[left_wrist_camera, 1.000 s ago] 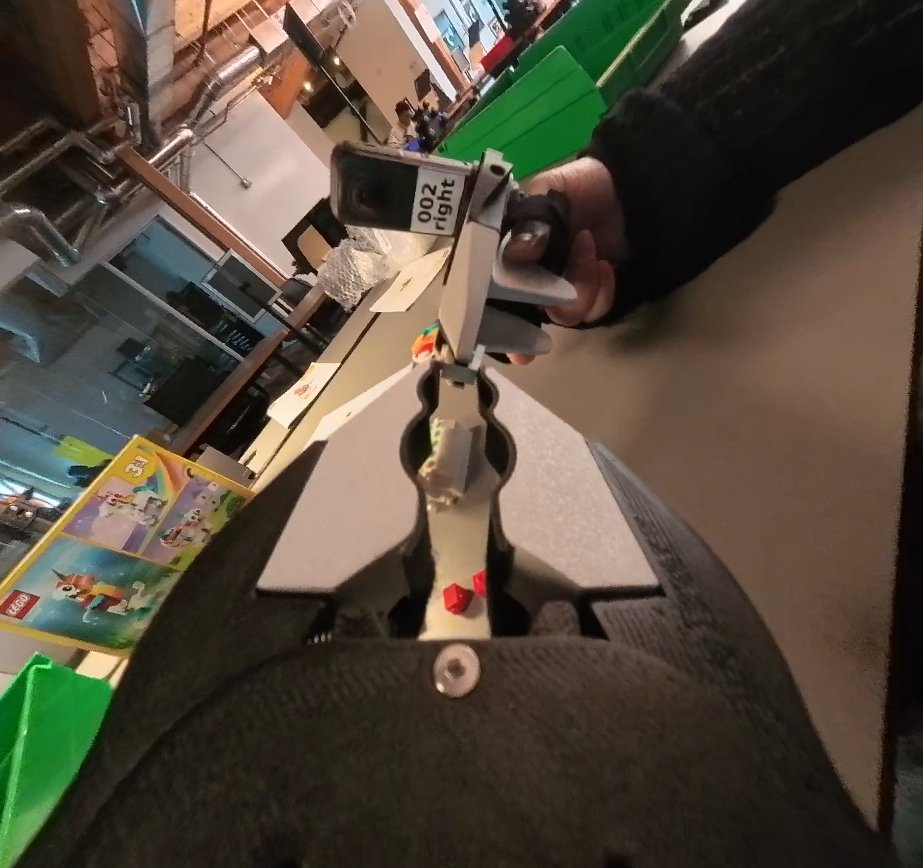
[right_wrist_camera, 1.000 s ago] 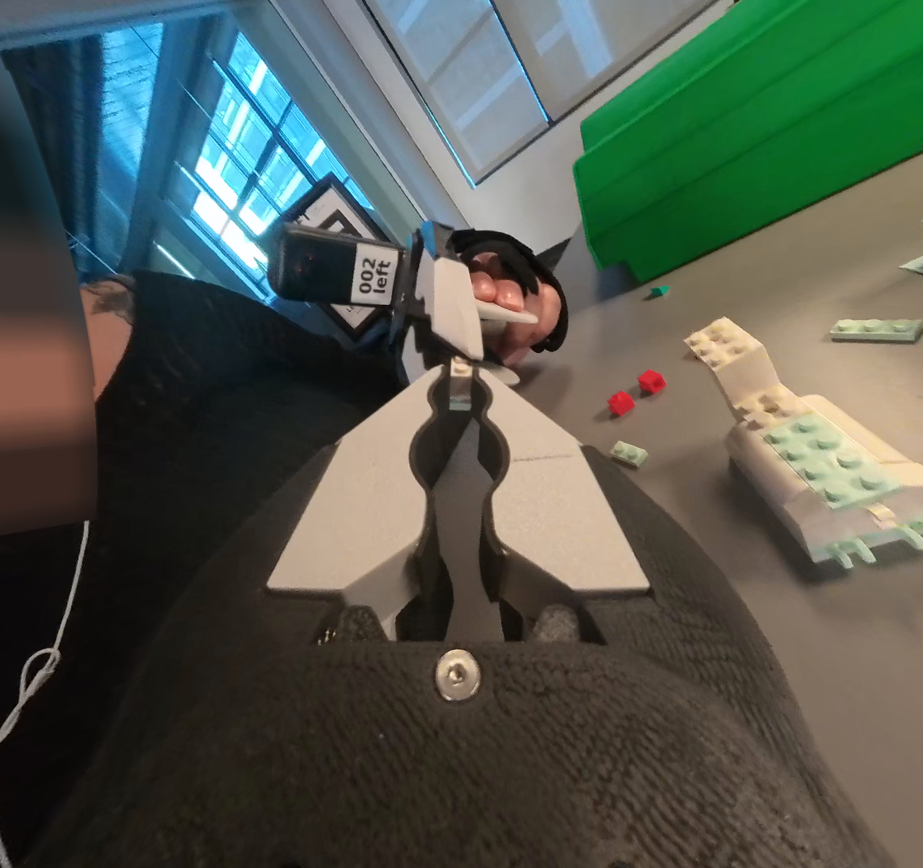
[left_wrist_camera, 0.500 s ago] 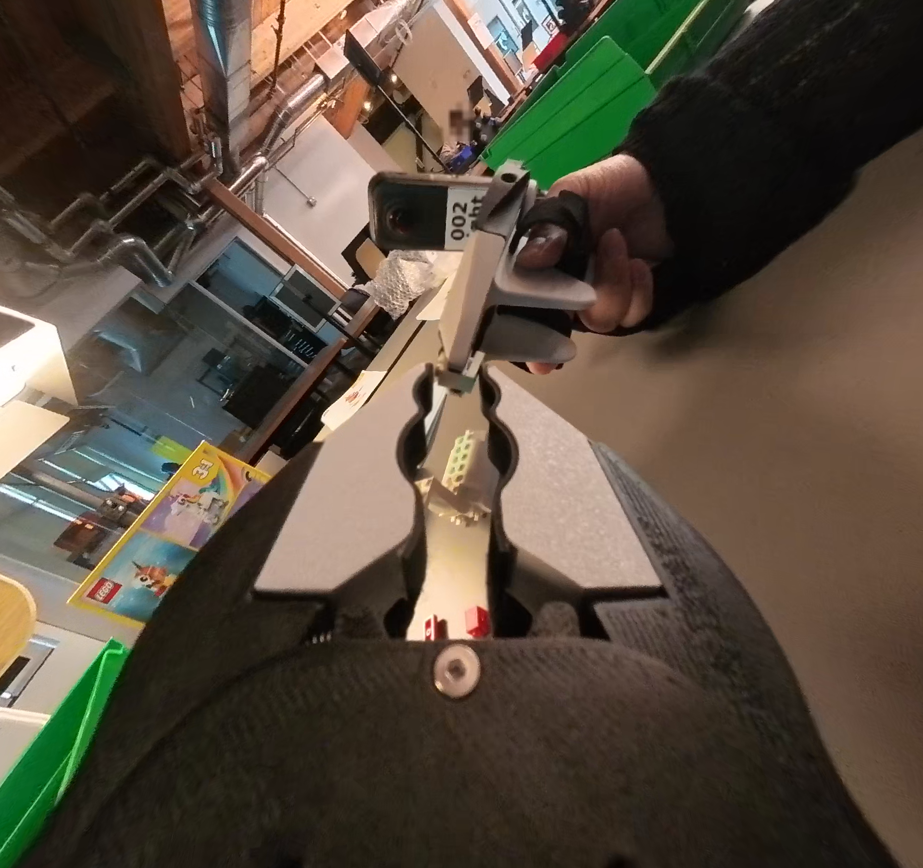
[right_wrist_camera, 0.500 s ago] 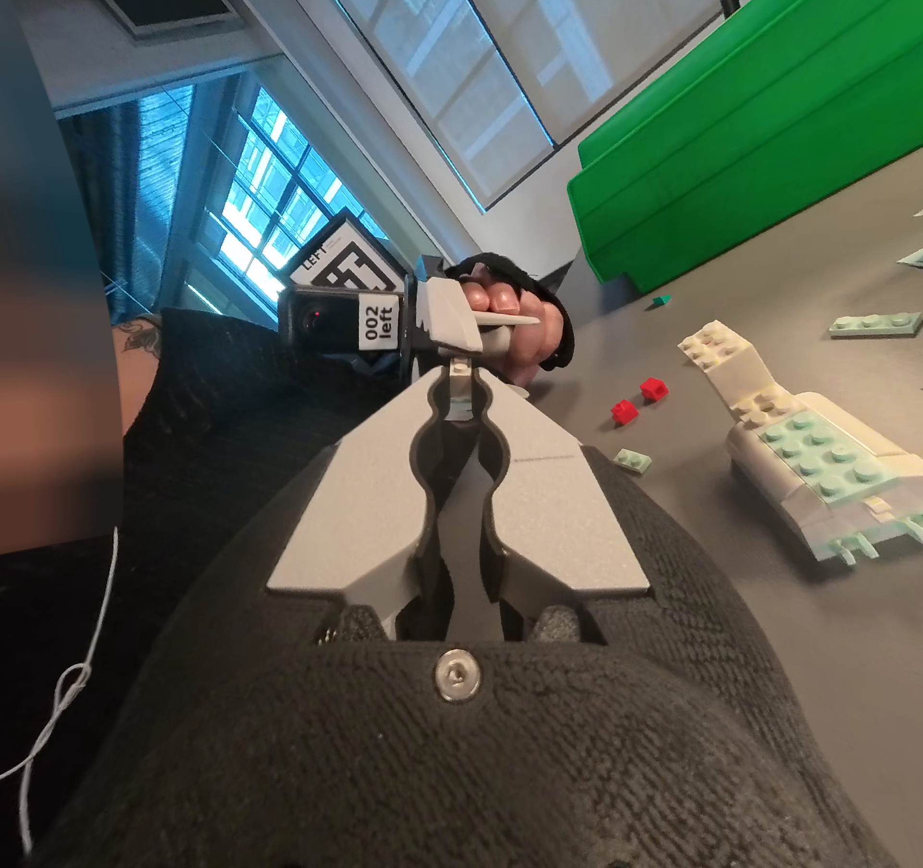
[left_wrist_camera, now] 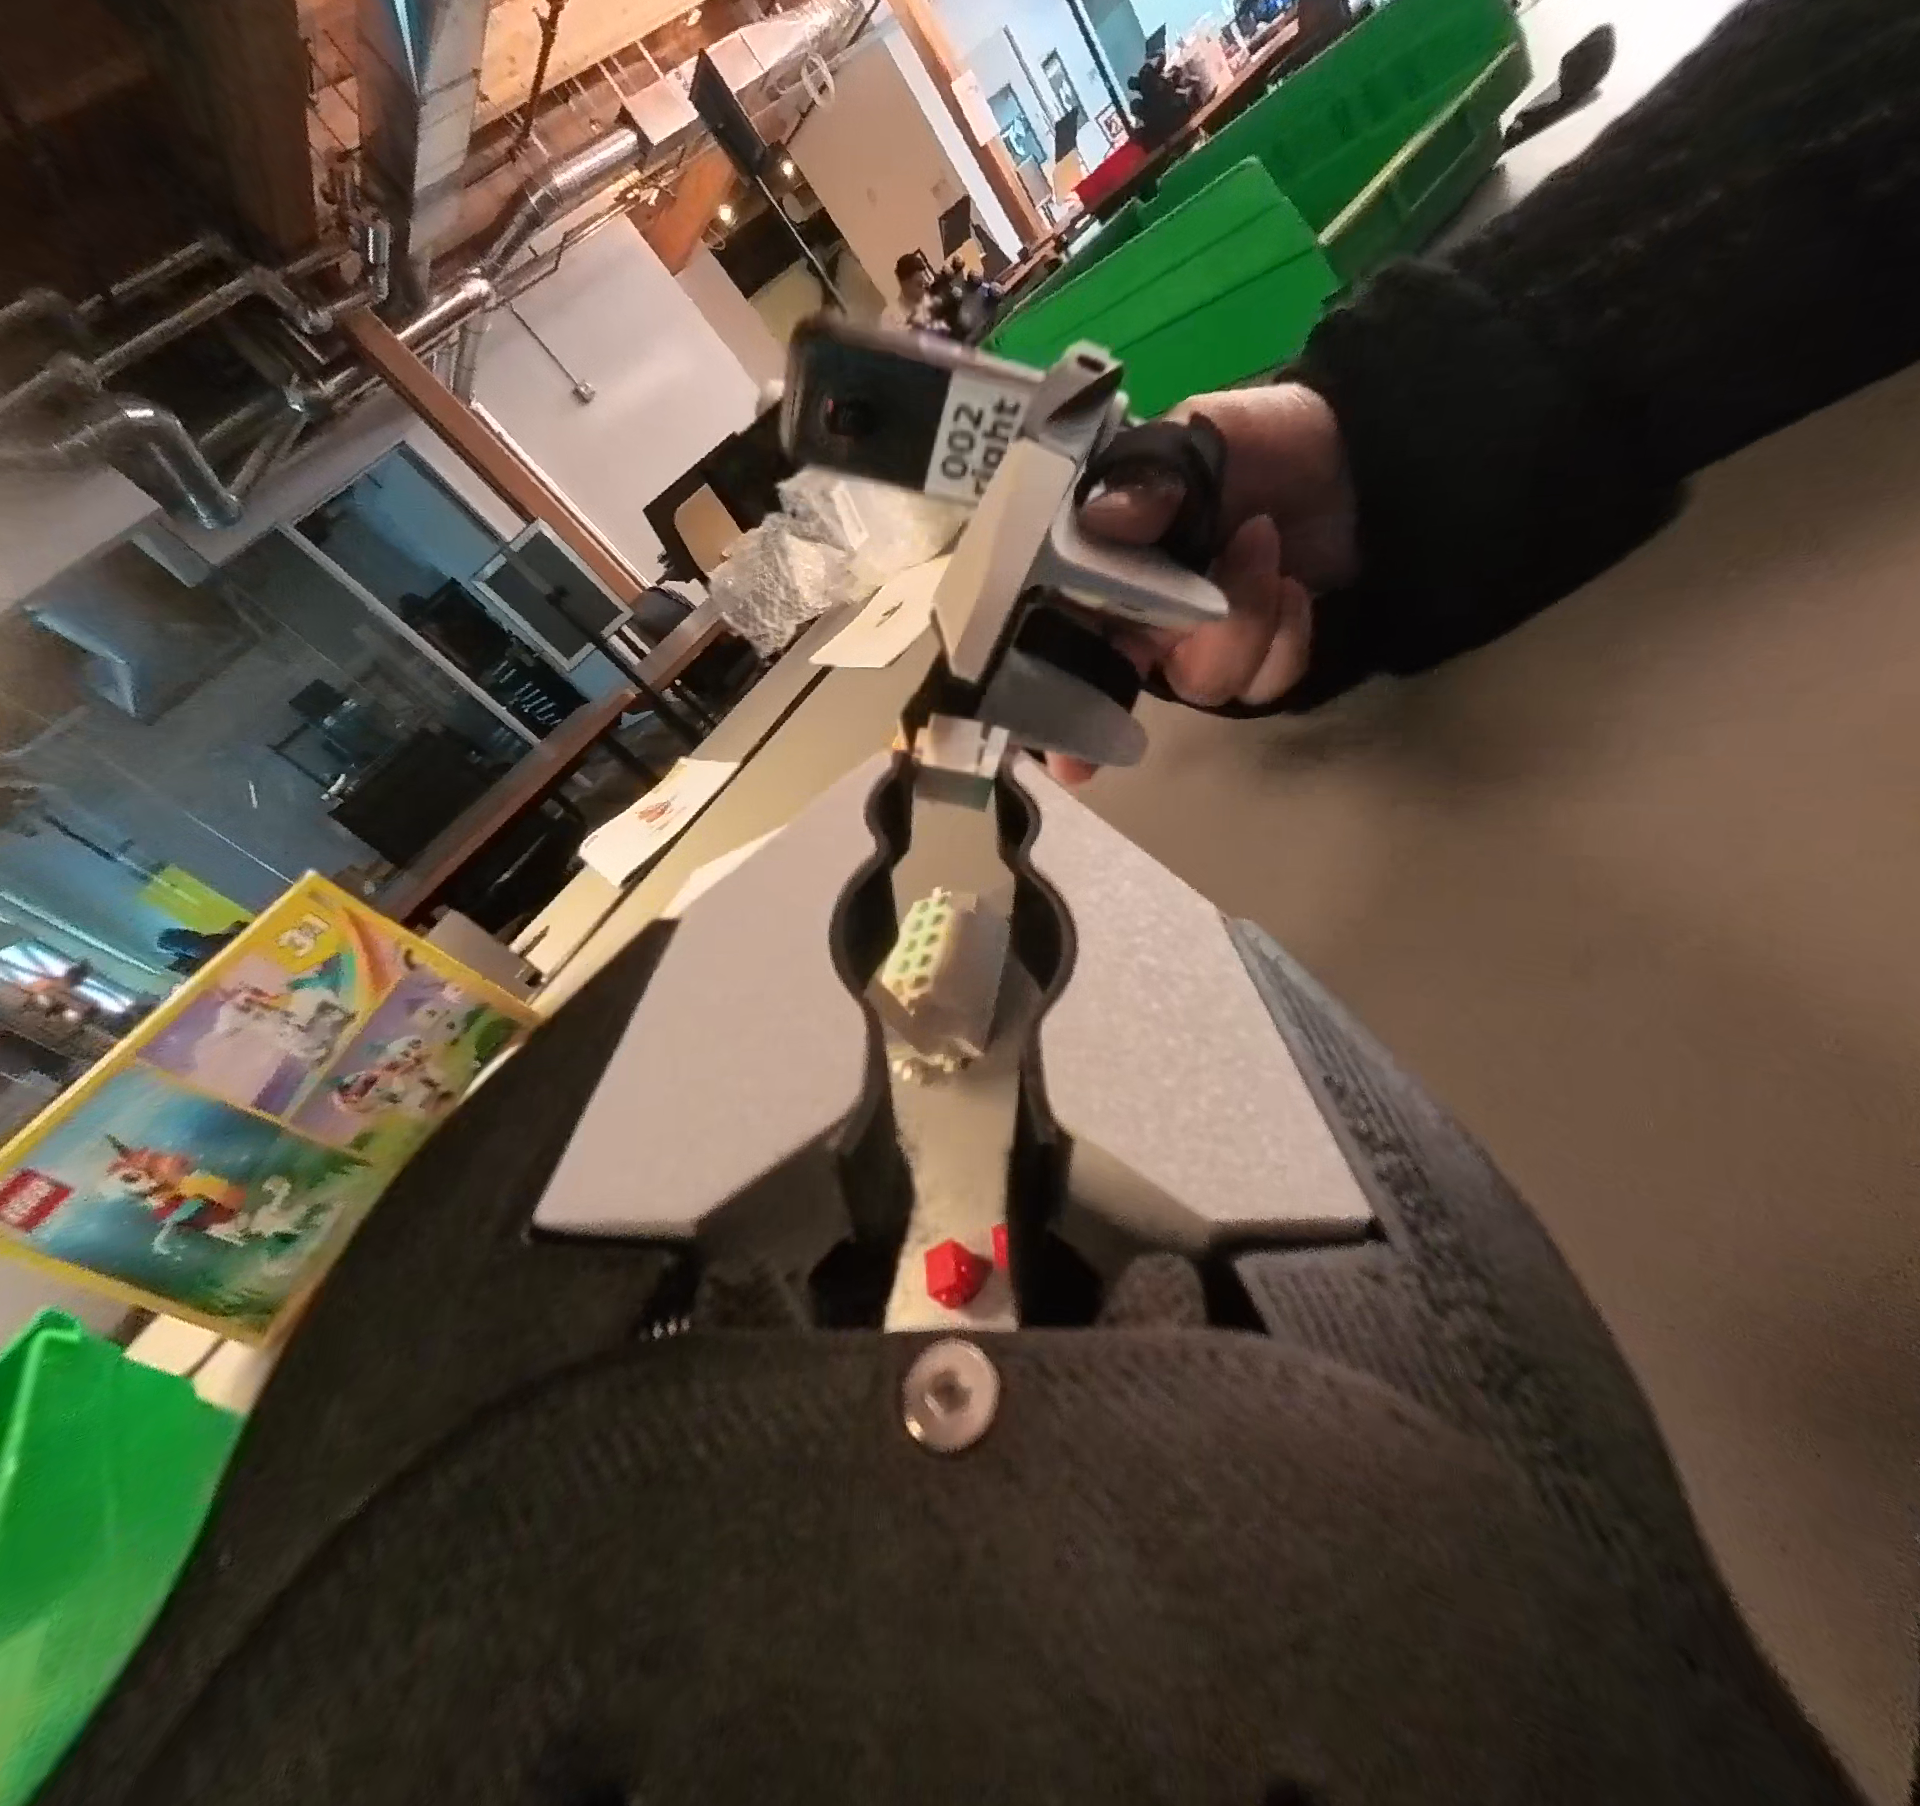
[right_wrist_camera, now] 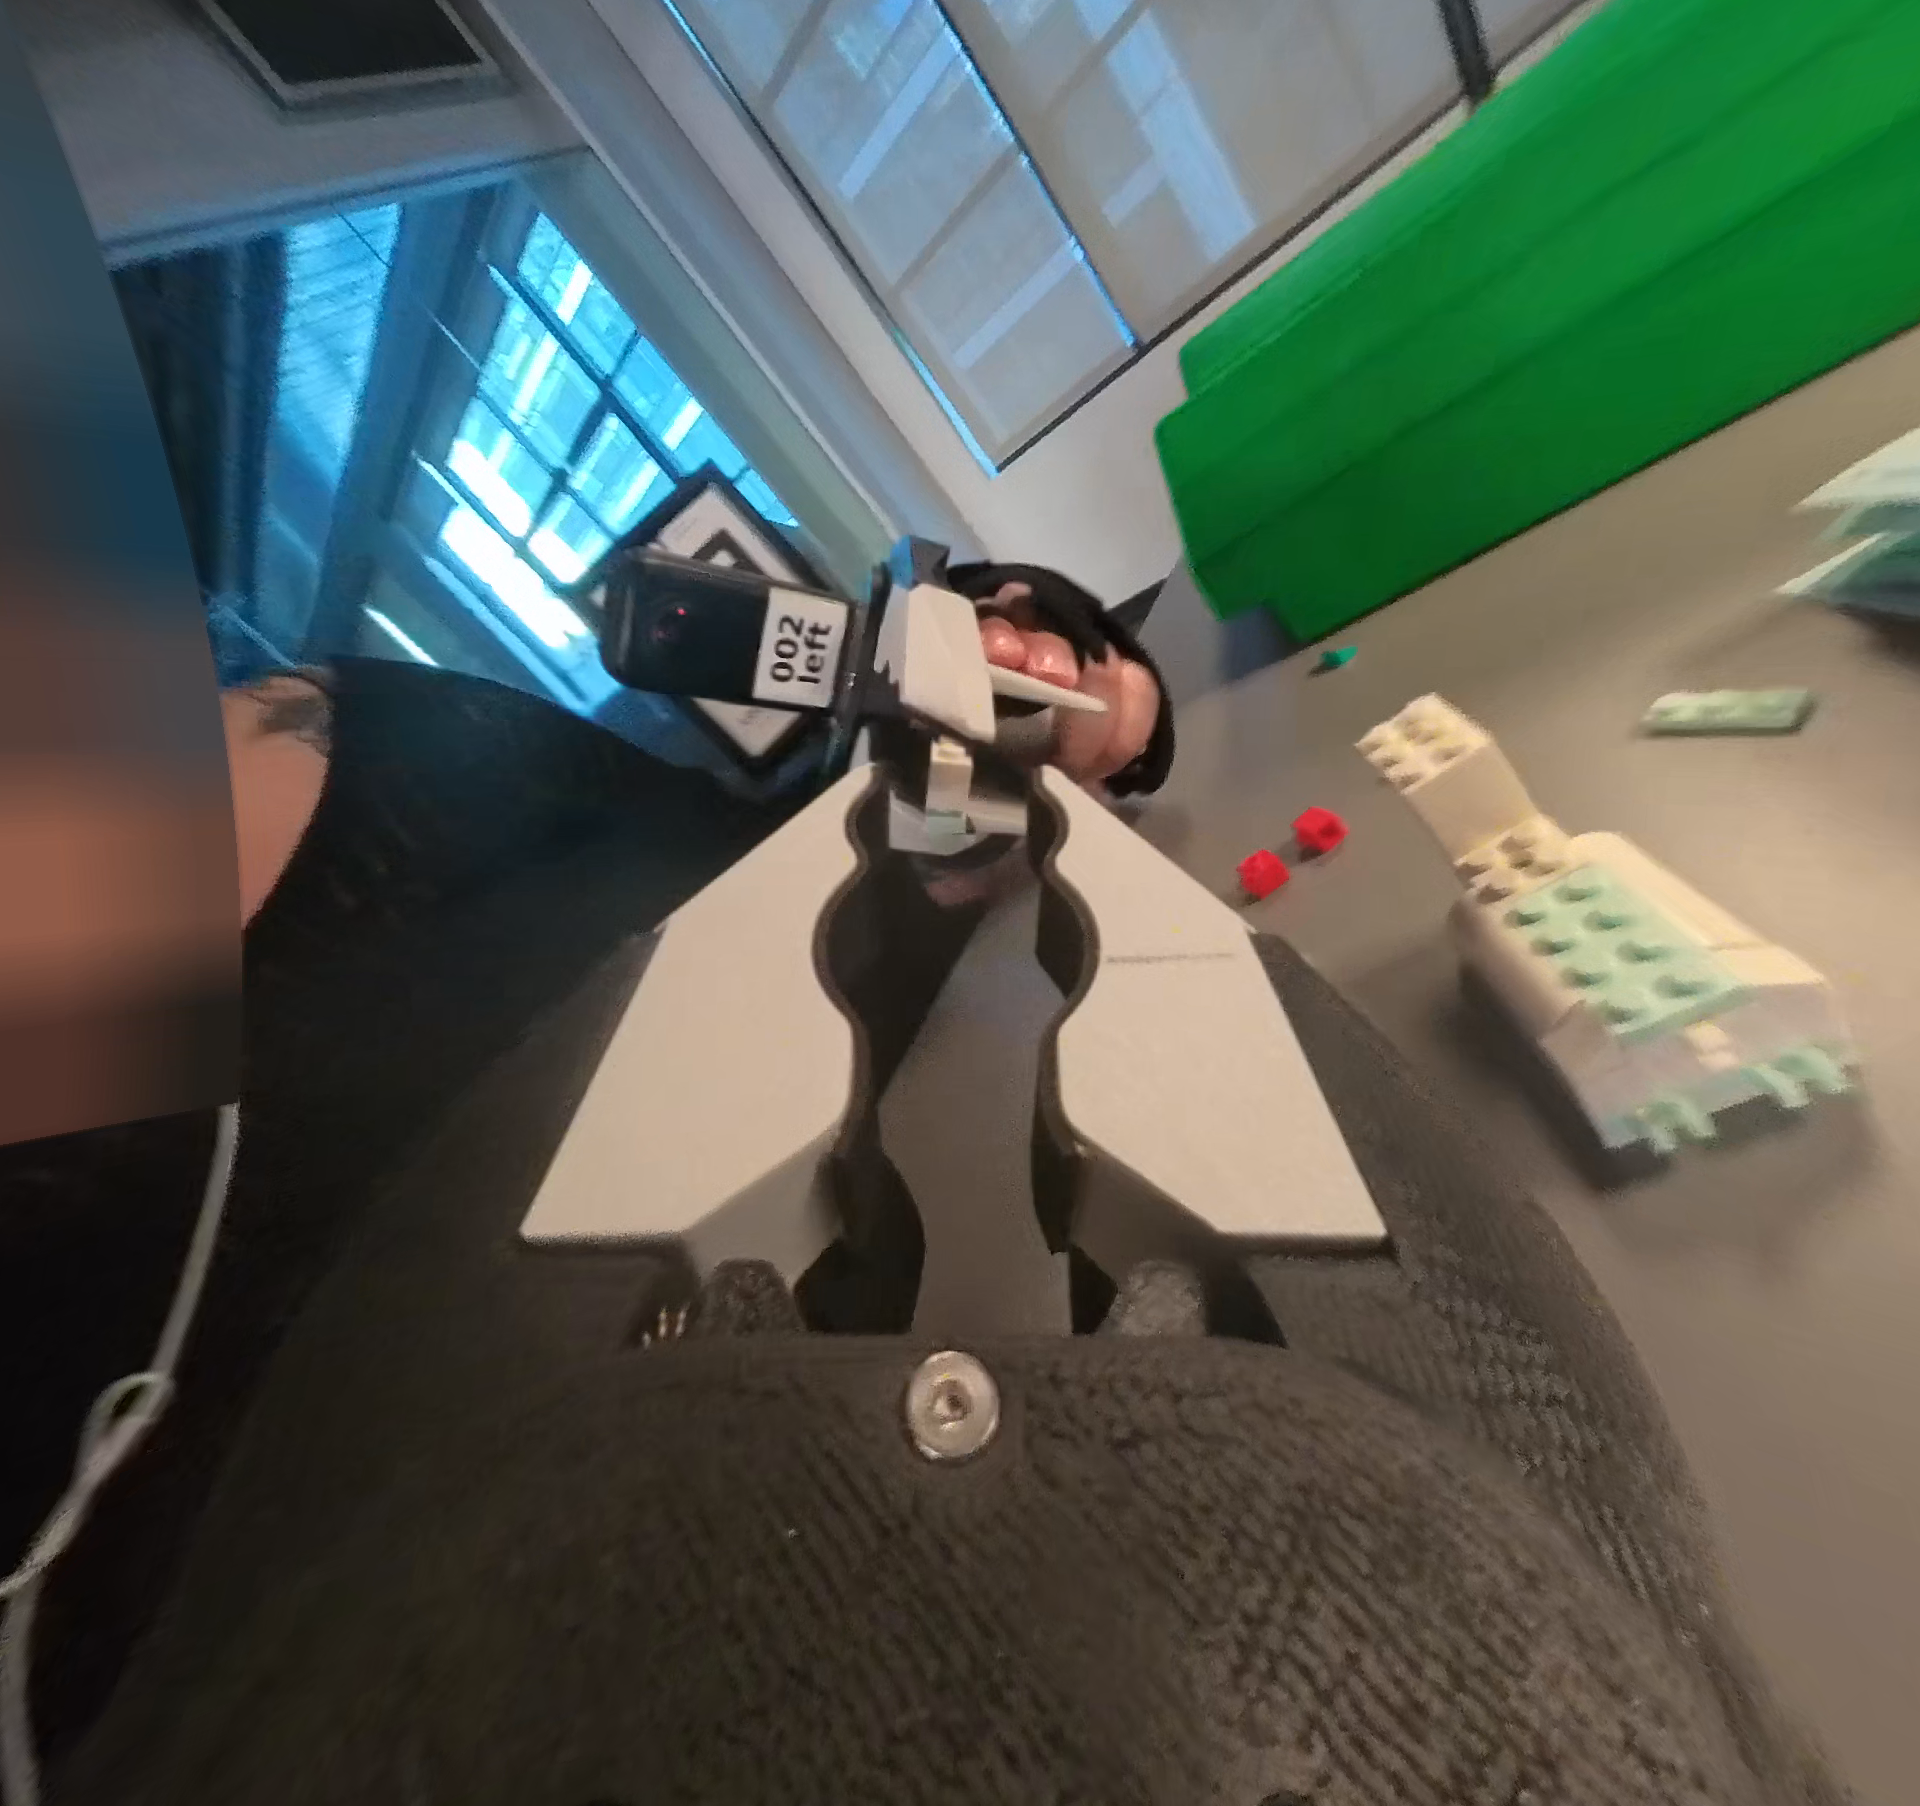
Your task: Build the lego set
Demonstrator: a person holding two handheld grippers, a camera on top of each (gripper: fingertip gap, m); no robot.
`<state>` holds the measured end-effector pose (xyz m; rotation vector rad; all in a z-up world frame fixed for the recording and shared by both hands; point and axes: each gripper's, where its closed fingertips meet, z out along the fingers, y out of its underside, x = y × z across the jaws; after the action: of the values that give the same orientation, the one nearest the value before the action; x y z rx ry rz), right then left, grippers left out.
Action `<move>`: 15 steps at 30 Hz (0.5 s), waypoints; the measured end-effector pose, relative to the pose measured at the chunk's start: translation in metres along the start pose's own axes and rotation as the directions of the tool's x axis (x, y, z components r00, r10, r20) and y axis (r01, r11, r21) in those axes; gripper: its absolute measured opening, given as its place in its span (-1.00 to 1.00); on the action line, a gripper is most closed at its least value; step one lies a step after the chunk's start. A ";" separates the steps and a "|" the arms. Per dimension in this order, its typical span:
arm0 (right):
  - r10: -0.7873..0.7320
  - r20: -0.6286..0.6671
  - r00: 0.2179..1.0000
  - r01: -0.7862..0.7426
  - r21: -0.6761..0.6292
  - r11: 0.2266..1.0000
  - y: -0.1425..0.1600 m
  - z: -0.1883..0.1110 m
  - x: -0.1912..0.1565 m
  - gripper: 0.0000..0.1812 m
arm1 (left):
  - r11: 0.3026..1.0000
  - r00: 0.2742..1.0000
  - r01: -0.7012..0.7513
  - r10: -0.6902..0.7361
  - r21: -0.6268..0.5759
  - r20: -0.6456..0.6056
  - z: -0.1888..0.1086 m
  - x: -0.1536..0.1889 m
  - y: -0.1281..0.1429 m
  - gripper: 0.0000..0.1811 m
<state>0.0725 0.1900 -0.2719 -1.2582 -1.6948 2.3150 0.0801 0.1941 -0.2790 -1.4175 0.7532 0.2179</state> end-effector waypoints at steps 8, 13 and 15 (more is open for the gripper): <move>-0.836 -0.161 0.525 0.751 -0.375 0.544 0.015 -0.001 -0.001 -0.66 | 0.981 0.974 0.194 -0.195 -0.023 -0.111 0.002 0.003 0.008 -0.84; -0.950 -0.122 0.288 0.810 -0.498 0.309 0.024 0.006 0.003 -0.68 | 0.975 0.962 0.223 -0.224 -0.020 -0.158 0.001 0.006 0.007 -0.84; -0.956 -0.125 0.266 0.819 -0.493 0.293 0.022 0.006 0.003 -0.74 | 0.973 0.957 0.229 -0.229 -0.017 -0.177 0.000 0.008 0.006 -0.84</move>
<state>0.0760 0.1772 -0.2912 -0.3802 -1.8961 0.9802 0.0823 0.1925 -0.2889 -1.5212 0.7260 -0.0913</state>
